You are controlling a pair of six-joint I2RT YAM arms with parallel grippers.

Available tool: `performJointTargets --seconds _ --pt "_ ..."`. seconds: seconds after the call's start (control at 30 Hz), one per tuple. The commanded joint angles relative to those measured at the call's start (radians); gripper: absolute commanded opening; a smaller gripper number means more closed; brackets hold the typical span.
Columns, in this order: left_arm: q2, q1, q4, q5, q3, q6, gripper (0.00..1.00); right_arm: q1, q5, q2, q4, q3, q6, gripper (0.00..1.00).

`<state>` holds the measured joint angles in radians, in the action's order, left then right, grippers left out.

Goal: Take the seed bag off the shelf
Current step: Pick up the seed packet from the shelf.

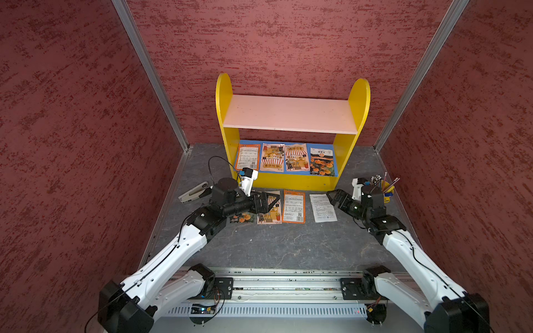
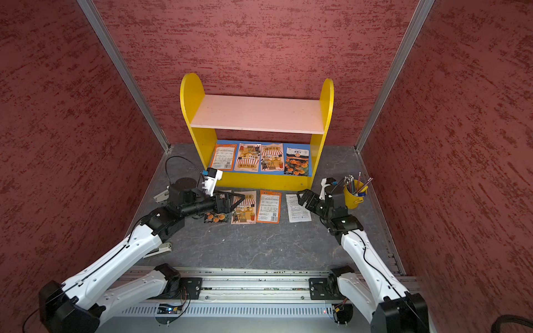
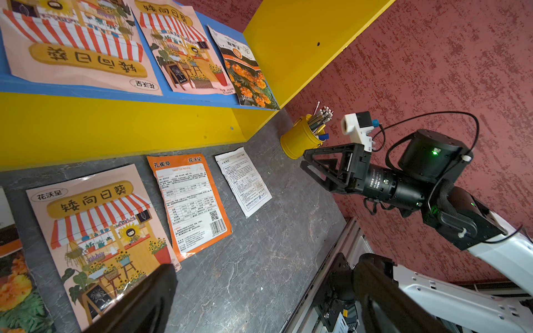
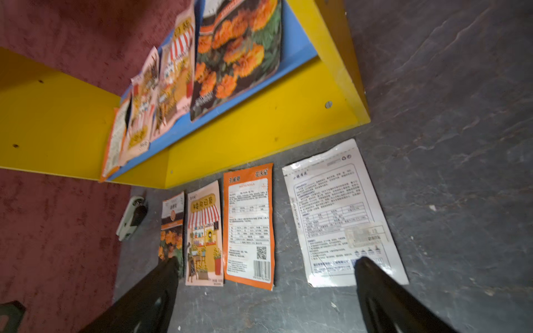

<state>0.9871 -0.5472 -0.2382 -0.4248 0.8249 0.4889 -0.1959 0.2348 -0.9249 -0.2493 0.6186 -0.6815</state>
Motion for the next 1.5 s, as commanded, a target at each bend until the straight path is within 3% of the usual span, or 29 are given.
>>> performJointTargets --seconds 0.0,0.27,0.53,1.0,1.47 --pt "0.015 -0.009 0.006 0.014 0.022 -0.004 1.00 -0.014 -0.050 -0.012 0.076 0.032 -0.055 0.98" --pt "0.043 -0.026 0.011 0.014 0.015 -0.004 1.00 -0.092 -0.078 -0.091 0.000 0.189 0.151 0.99" --pt "0.041 -0.037 0.001 0.037 0.001 0.000 1.00 -0.228 -0.290 -0.235 -0.109 0.368 0.342 0.99" --pt "0.024 -0.039 -0.056 0.064 0.007 -0.012 1.00 -0.219 -0.380 -0.618 -0.129 0.681 0.557 0.98" --pt "0.001 -0.038 -0.050 0.075 -0.037 -0.006 1.00 -0.141 -0.452 -0.890 -0.178 0.934 0.551 0.95"
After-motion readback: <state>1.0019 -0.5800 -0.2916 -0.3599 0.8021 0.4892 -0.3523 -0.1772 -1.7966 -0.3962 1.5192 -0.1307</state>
